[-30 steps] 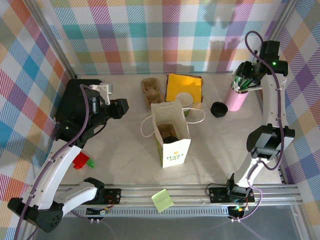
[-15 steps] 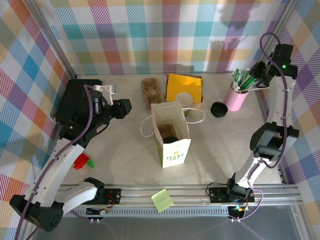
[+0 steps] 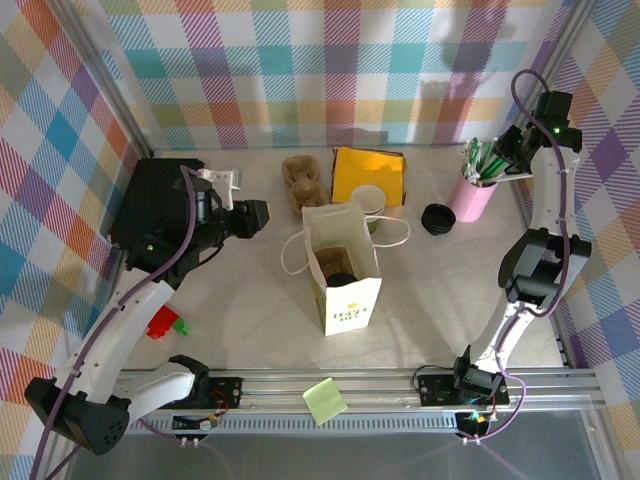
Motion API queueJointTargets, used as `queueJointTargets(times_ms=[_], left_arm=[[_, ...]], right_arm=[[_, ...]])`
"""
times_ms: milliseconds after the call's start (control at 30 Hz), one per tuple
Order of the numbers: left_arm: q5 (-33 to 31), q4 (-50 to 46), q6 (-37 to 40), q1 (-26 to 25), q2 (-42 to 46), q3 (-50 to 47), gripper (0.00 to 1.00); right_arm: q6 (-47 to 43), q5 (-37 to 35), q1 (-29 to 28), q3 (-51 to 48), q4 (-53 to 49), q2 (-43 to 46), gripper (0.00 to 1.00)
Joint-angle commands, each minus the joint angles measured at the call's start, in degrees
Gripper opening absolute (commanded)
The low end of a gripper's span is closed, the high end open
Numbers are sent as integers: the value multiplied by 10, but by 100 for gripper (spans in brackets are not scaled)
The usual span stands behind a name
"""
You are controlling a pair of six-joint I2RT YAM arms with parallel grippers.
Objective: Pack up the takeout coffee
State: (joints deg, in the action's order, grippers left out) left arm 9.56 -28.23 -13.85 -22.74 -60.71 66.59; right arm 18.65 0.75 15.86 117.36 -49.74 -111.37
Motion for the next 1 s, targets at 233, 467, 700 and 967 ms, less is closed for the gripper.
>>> queueJointTargets(times_ms=[233, 467, 700, 967], left_arm=[[-8, 15, 10, -1, 4, 6, 44], [-4, 14, 7, -1, -6, 12, 44], [-6, 9, 6, -1, -9, 12, 44], [-7, 8, 5, -1, -11, 14, 44]], right_arm=[[-9, -1, 1, 56, -3, -39, 37], [-16, -6, 1, 79, -10, -61, 36], [-21, -10, 2, 88, -12, -74, 31], [-29, -5, 2, 79, -7, -60, 13]])
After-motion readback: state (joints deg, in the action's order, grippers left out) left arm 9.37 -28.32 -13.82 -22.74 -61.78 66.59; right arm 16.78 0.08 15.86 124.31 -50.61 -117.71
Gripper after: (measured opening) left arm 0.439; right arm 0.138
